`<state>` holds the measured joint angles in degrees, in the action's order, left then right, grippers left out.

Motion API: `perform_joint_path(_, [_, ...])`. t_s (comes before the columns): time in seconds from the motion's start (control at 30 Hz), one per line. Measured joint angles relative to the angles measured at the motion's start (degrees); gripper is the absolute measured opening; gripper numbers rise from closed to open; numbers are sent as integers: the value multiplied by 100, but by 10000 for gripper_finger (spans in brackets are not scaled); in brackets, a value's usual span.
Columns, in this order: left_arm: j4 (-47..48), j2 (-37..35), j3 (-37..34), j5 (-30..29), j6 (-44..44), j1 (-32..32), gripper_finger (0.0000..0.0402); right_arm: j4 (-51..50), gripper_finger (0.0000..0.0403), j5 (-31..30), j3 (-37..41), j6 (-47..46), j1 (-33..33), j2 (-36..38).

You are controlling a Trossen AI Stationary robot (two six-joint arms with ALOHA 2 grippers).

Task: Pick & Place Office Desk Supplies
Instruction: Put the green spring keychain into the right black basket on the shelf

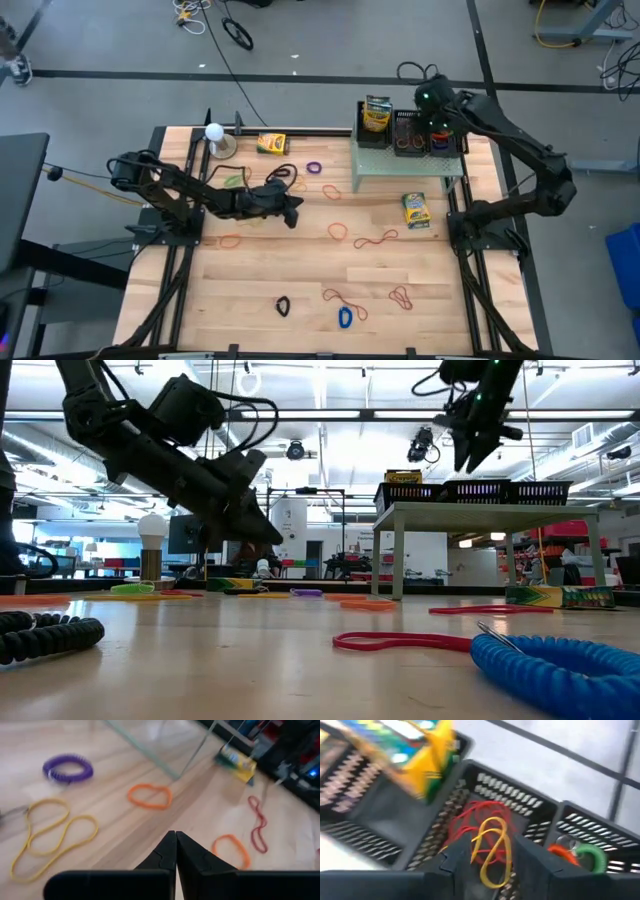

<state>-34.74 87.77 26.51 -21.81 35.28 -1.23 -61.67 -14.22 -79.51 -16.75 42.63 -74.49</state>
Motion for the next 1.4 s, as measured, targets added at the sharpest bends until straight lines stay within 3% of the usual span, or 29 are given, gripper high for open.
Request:
perform_joint_path(0.13, [1068,-108,315,105,149,-60,6,103,131,365,100,99,-425,447])
perform_joint_path(0.33, [3113,-694,783,334,331,-376,6,808,15,377,841,-181,-1691,1285])
perform_joint_path(0.5, [4792,-1269,1110,777,328,-826,24,1875,20,215,1689,-934,-2805,1805])
perform_joint_path(0.73, [5582,-1413,1213,1225,335,-1404,78,3231,7,-76,2482,-867,-3995,1828])
perform_joint_path(0.93, [6173,-1400,1372,1792,97,-2267,125,3864,13,-80,2753,-816,-4256,1781])
perform_joint_path(1.2, [7911,-1165,2120,1784,-890,-3189,193,3905,6,-116,2753,-529,-4243,1792])
perform_joint_path(1.4, [8715,-1140,2094,1782,-1208,-3766,228,3903,11,-76,2753,-362,-4245,1792])
